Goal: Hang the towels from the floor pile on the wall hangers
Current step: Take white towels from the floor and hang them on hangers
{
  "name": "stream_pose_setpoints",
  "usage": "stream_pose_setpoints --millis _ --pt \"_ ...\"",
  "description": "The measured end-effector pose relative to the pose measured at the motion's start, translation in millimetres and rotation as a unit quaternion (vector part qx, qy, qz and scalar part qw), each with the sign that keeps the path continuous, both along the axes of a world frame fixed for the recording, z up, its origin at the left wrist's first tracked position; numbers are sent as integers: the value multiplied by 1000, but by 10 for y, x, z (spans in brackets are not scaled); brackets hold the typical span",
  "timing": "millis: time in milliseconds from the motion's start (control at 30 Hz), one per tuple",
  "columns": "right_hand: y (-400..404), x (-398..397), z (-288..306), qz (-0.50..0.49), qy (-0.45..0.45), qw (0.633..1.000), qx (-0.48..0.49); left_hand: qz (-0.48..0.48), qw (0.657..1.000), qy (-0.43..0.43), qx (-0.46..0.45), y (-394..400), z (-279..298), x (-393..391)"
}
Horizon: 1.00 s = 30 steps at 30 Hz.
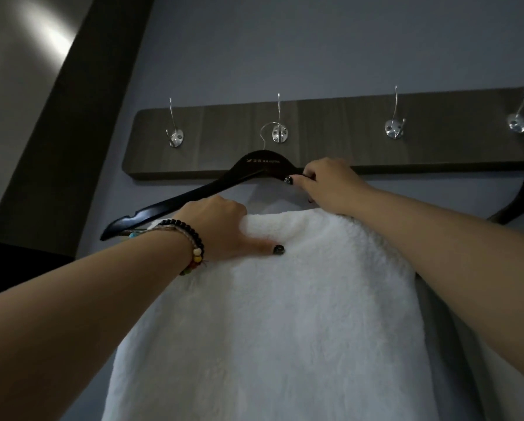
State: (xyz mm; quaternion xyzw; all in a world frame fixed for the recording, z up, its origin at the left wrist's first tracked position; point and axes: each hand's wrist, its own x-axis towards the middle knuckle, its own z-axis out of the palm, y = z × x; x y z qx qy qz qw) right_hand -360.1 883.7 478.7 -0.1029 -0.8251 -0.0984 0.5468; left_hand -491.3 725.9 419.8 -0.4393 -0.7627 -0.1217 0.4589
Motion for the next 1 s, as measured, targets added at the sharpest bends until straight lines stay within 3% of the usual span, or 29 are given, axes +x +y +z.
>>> stream_pose_setpoints --millis 267,367,433,500,567,700,733,800,900,933,1000 --pt "152 37 -356 -33 20 999 8 -61 995 39 65 256 -476 -274" --pt "188 164 -558 -49 88 994 42 -148 971 99 161 256 -726 -355" --pt "207 266 -814 -76 150 983 75 -206 939 93 258 223 -977 -429" --pt "240 376 -1147 -99 217 968 82 -246 901 17 356 171 -1264 -477" --pt "268 485 -1476 -77 259 962 29 -268 862 -90 421 118 -1532 -477" --pt "239 602 -1791 83 260 933 -233 -355 756 -337 434 50 -1659 -491" --pt "231 613 -1799 106 248 927 -260 -362 743 -366 428 29 -1614 -536" --pt "217 644 -1766 97 229 935 -252 -356 752 -360 422 -28 -1490 -601" --pt "242 726 -1694 89 237 936 -243 -353 766 -283 457 -137 -1417 -532" --pt "270 749 -1699 95 248 931 -249 -366 759 -273 464 -164 -1431 -507" --pt "325 776 -1785 114 287 908 -283 -421 715 -313 462 -200 -1510 -471"
